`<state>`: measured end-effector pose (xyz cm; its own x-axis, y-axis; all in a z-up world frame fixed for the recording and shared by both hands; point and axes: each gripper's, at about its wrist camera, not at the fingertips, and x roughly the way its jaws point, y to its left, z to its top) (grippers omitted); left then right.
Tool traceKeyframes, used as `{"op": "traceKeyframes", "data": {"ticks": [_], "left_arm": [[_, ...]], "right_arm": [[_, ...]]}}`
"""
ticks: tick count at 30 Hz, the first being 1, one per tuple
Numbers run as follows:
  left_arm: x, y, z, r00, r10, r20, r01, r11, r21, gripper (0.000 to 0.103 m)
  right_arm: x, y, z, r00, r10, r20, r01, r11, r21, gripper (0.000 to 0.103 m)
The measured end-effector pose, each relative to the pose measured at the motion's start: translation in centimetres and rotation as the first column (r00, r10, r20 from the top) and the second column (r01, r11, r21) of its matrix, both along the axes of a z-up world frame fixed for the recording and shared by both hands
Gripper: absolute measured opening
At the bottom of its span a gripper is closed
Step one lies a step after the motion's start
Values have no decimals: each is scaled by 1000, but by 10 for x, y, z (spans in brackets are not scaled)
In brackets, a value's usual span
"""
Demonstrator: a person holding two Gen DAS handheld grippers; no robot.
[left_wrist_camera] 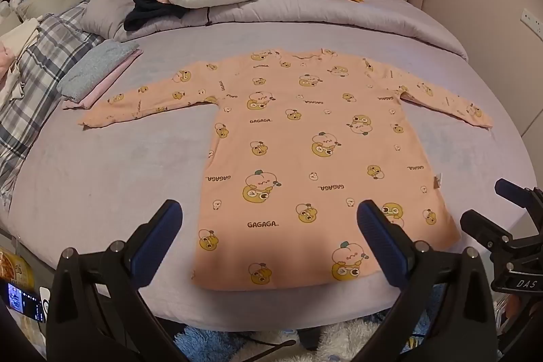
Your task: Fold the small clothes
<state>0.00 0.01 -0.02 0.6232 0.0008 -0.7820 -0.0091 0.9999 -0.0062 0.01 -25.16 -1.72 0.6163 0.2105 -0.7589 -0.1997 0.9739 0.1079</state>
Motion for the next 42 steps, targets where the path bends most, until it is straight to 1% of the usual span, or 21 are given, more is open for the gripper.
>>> {"op": "traceKeyframes", "data": {"ticks": [10,15,16,22,27,36,39,42], "left_arm": [[1,4,-1,1000,-3,-2,3,1000,1,103],[3,-5,0,1000,2,-3,-2,1000,-4,103],[3,-2,0,1000,2,9,-2,1000,-3,103],[2,-2,-3,1000,-9,16,9,1000,-1,103],[2,-2,-6,1000,-7,-4,7,1000,-8,103],[1,-2,-6,999,-11,37,11,1000,20,103],[3,-1,-8,1000,-12,22,11,1000,9,103],[8,1,-13,1000,-23,-6,23,999,-47,103]], "right_arm": [[2,0,-1,1000,-7,-7,7,1000,-2,102],[3,-1,-2,1000,-10,-14,10,1000,-3,102],[3,-1,-2,1000,-12,-16,12,1000,-4,102],[3,-4,-3,1000,-21,-15,21,1000,2,102],[3,-5,-3,1000,-23,-14,23,1000,2,102],[3,-7,-4,1000,-26,-13,26,1000,4,102],[3,-8,-4,999,-27,-17,27,1000,5,102],[4,-11,-6,999,-26,-21,26,999,30,102]]}}
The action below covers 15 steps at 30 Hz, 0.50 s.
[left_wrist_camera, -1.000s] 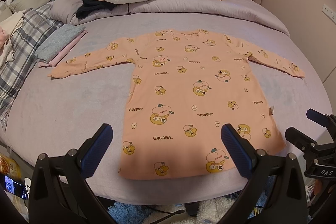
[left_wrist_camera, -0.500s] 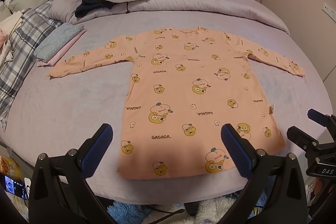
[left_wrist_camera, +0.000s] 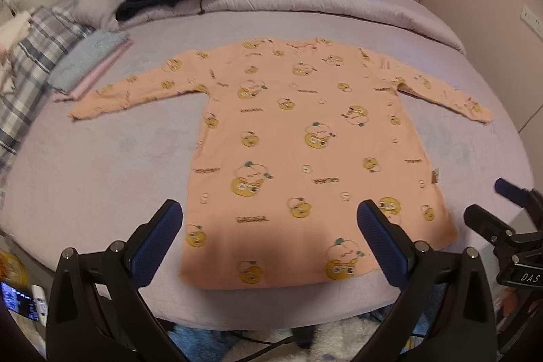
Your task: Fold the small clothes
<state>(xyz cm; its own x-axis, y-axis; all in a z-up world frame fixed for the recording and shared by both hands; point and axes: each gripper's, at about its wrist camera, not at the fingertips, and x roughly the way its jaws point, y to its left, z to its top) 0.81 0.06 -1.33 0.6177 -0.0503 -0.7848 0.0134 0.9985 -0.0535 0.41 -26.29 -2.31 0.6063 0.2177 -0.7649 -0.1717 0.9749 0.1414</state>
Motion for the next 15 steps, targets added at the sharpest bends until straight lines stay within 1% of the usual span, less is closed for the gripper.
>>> {"op": "traceKeyframes", "data": {"ticks": [1,3,4,5,6,7,8,9,10,11,12,13,14,15], "left_arm": [[3,1,-3,1000,-3,-8,2,1000,-14,103],[9,1,-10,1000,-6,-20,6,999,-42,103],[11,2,-14,999,-18,-30,16,997,-70,103],[13,2,-14,999,-32,1,32,992,-118,103],[14,3,-15,998,-54,24,57,981,-188,103],[15,3,-14,996,-75,44,85,955,-285,103],[16,4,-15,993,-97,65,114,937,-329,103],[19,6,-16,990,-125,71,143,905,-400,103],[20,5,-13,984,-138,114,175,872,-458,103],[24,5,-13,981,-158,111,192,834,-516,103],[26,3,-8,976,-163,147,217,817,-534,103],[28,1,-8,978,-167,128,210,818,-535,103],[31,-1,-8,981,-169,95,193,827,-527,103],[32,-2,-8,982,-171,74,184,829,-527,103]], "right_arm": [[0,-2,-1,1000,1,-2,-1,1000,15,102],[1,-8,-3,1000,13,-10,-12,997,74,102],[2,-10,-4,1000,24,-9,-23,994,105,102],[2,-13,-5,999,40,-9,-38,989,142,102],[4,-18,-7,999,52,-12,-49,982,185,102],[5,-21,-9,998,55,-15,-51,975,215,102],[9,-27,-11,998,59,-18,-52,963,266,102],[11,-32,-14,998,58,-19,-50,950,307,102],[13,-35,-15,998,56,-20,-46,941,334,102],[17,-42,-18,999,49,-22,-37,925,378,102],[22,-54,-24,999,29,-29,-14,902,432,102],[24,-59,-27,999,16,-35,2,890,457,102],[28,-70,-32,999,-11,-47,33,868,496,102],[34,-88,-41,996,-59,-66,86,833,547,102]]}}
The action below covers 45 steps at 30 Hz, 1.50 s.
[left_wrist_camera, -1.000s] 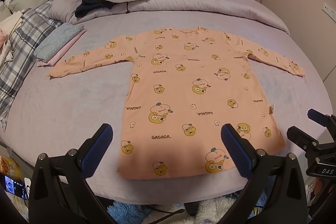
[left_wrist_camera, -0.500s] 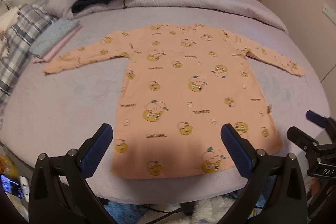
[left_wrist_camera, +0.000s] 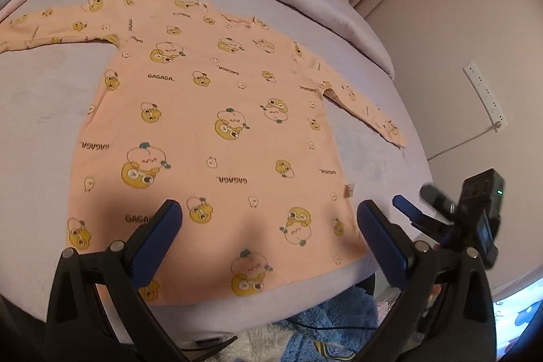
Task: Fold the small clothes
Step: 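Grasp the pink shirt's sleeve cuff with the right gripper and lift it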
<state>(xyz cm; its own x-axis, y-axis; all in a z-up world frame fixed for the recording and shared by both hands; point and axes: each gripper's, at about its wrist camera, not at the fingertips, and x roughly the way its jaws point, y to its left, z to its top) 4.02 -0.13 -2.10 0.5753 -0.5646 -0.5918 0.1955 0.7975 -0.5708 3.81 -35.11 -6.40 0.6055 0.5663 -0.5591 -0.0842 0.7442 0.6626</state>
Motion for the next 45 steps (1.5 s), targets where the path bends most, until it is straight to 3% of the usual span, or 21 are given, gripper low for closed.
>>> {"op": "traceKeyframes", "data": {"ticks": [3,4,7,12,15,18,19,21,23,24,26,28,32,35,40,45], "left_arm": [[9,1,4,997,-14,-71,12,1000,-23,103],[17,9,-10,988,-12,-156,9,1000,-20,103],[34,14,-8,988,12,-154,-14,1000,-11,103],[64,15,-9,988,53,-144,-47,998,46,103],[76,15,-10,988,74,-136,-63,995,80,103],[88,14,-13,985,93,-144,-78,992,101,103],[92,15,-14,984,99,-147,-84,991,107,103],[100,15,-16,982,111,-150,-94,989,116,103],[106,15,-17,981,121,-153,-102,987,124,103],[108,15,-17,980,126,-154,-107,986,126,103],[110,16,-18,979,131,-154,-112,986,126,103],[113,17,-19,979,131,-155,-112,986,127,103],[114,25,-20,978,143,-149,-124,984,131,103],[115,35,-20,977,157,-144,-140,983,119,103],[112,60,-21,972,192,-135,-177,978,113,103],[93,93,-23,966,225,-131,-215,973,90,103]], "right_arm": [[13,-46,-14,991,-131,-20,132,986,98,102],[17,-62,-17,983,-182,-25,183,976,115,102],[30,-105,-26,949,-311,-44,314,942,120,102],[72,-181,-39,862,-502,-76,507,855,110,102],[98,-206,-49,820,-562,-105,571,814,106,102],[121,-220,-61,799,-588,-127,602,786,143,102],[124,-218,-62,789,-600,-128,614,776,147,98],[138,-221,-59,780,-618,-103,626,765,152,81],[151,-226,-59,772,-625,-113,635,760,138,55],[152,-227,-60,771,-625,-120,636,760,130,49],[153,-229,-61,767,-629,-125,641,762,95,17],[156,-227,-55,764,-637,-105,644,764,53,11],[146,-219,-26,805,-593,-14,593,805,-8,11],[152,-188,15,856,-512,68,516,855,-58,11],[167,-93,95,934,-297,199,329,932,-154,11],[185,11,144,952,-115,283,197,940,-279,11]]}}
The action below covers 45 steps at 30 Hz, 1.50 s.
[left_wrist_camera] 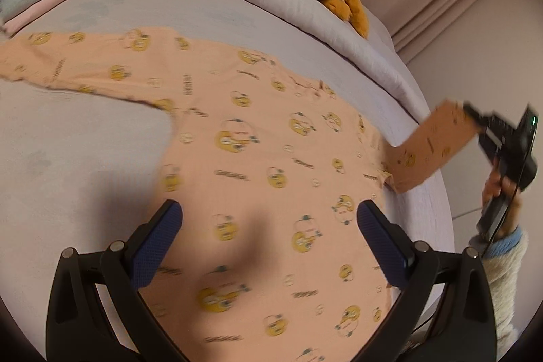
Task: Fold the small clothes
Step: 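Grasp the pink shirt's sleeve cuff with the right gripper and lift it, then fold the held sleeve across the shirt body and release with the right gripper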
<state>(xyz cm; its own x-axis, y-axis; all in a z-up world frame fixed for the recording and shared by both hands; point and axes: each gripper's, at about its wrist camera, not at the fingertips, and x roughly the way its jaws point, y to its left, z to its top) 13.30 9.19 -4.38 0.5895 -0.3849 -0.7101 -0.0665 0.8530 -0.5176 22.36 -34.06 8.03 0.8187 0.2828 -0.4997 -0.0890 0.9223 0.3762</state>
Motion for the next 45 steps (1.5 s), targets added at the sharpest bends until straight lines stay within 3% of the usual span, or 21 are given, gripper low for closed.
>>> {"op": "traceKeyframes", "data": {"ticks": [3,7,13,15,16,17,18,19,20,23,25,28,30,34,37,40,42,45], "left_arm": [[-11,22,-3,999,35,-1,-35,999,-2,103],[-22,52,-7,996,86,0,-86,996,-16,103],[-28,78,-16,992,127,-12,-127,992,-11,103],[-28,81,-18,991,133,-14,-133,991,-12,103],[-28,83,-19,991,135,-14,-135,991,-12,103],[-28,84,-19,990,139,-17,-139,990,-9,103],[-26,85,-20,990,141,-17,-141,990,-8,103],[-23,86,-20,990,142,-19,-142,990,-5,103],[-21,86,-21,990,142,-21,-142,990,-2,103],[-15,85,-19,990,137,-6,-137,990,-6,103],[-10,84,-15,991,133,15,-133,991,-18,103],[0,79,-8,991,126,53,-124,992,-32,103],[14,73,-4,991,113,72,-109,992,-60,103],[50,51,1,995,40,94,-27,991,-134,103],[79,31,0,995,-9,95,25,985,-168,101],[117,4,-7,995,-51,84,62,988,-143,98],[134,-6,-17,996,-59,60,65,992,-112,81],[157,-17,-47,998,-51,-36,50,998,-46,69]], "right_arm": [[15,68,8,996,85,4,-84,993,-83,11],[32,153,-15,986,161,-39,-166,954,-251,11],[30,262,-78,959,253,-129,-284,825,-488,11],[30,301,-103,947,276,-164,-319,756,-572,11],[29,313,-114,936,290,-199,-350,717,-603,16],[28,318,-120,927,302,-223,-374,693,-617,31],[27,328,-136,907,321,-271,-420,645,-639,41],[22,327,-140,899,328,-289,-436,629,-643,58],[21,331,-144,885,351,-306,-465,619,-633,60],[10,316,-133,848,445,-288,-527,657,-538,61],[2,286,-111,803,536,-260,-595,707,-382,61],[-9,242,-92,761,614,-210,-647,737,-194,72],[-10,207,-86,777,605,-173,-625,774,-102,74],[1,140,-94,849,500,-171,-510,860,-17,74],[9,108,-111,895,391,-216,-405,914,-21,73],[17,93,-129,922,281,-267,-321,940,-119,54],[20,96,-141,931,225,-286,-289,935,-207,50],[22,102,-151,934,198,-296,-281,920,-273,45]]}}
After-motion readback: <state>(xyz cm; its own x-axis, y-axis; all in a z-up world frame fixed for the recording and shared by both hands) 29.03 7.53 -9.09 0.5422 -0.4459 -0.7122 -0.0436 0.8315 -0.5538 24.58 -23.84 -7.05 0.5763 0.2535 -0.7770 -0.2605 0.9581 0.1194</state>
